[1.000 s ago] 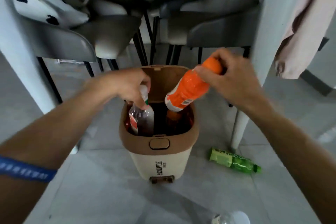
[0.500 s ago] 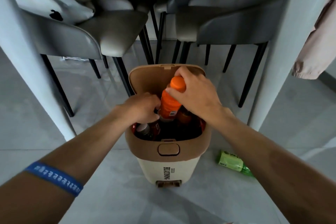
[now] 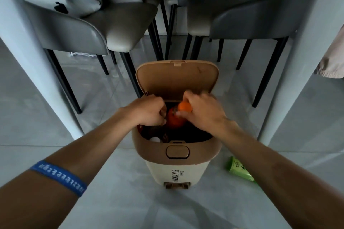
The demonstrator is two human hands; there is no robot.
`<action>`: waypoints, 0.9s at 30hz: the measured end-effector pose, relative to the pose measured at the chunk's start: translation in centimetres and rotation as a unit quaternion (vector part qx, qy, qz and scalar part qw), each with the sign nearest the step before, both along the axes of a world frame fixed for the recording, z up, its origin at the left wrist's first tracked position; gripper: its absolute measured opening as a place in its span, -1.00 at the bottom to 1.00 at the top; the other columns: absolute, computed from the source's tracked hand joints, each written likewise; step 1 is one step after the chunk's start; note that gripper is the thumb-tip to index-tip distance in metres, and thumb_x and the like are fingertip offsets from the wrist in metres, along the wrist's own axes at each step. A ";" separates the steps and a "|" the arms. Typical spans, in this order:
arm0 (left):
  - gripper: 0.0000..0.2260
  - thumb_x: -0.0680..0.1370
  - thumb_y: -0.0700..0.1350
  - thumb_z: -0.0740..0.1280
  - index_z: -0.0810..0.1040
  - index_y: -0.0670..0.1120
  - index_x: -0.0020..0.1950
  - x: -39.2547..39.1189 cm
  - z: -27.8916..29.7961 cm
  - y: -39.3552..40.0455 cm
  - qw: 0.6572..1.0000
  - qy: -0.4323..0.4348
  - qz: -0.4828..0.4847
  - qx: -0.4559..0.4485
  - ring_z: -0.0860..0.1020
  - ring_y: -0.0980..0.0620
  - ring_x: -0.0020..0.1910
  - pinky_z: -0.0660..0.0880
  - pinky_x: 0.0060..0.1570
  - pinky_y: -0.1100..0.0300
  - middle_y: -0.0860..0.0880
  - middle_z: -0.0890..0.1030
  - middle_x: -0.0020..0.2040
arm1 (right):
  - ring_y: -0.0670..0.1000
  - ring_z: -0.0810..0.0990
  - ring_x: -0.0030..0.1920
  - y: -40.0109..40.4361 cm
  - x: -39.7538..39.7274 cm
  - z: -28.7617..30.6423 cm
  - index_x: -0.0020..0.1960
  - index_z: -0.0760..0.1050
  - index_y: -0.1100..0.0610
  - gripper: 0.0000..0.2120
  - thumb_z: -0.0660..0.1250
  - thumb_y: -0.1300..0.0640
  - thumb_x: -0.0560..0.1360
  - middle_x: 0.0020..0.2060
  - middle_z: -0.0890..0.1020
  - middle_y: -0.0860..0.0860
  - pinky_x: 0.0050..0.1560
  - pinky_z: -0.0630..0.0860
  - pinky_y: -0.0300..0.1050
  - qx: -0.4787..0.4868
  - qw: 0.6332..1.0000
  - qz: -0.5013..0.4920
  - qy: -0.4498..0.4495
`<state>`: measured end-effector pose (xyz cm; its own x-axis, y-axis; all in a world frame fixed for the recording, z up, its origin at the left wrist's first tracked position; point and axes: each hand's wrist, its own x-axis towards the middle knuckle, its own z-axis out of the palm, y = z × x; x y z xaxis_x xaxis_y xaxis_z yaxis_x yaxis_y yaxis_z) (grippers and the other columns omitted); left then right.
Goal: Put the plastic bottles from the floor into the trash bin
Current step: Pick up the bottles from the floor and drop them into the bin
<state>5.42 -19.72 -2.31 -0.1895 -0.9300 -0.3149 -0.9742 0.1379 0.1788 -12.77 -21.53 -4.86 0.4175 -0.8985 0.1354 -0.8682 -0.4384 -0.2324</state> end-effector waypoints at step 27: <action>-0.54 0.48 0.03 0.46 0.45 0.04 0.35 -22.8 -14.5 13.1 0.864 0.062 -0.481 0.132 0.47 -0.11 0.21 0.51 0.06 -0.04 -0.05 0.52 0.27 | 0.25 0.45 0.17 9.2 -25.8 -23.1 0.37 0.26 0.09 -0.43 0.30 0.27 0.39 0.24 0.41 0.17 0.12 0.45 0.14 0.170 0.937 -0.289 0.098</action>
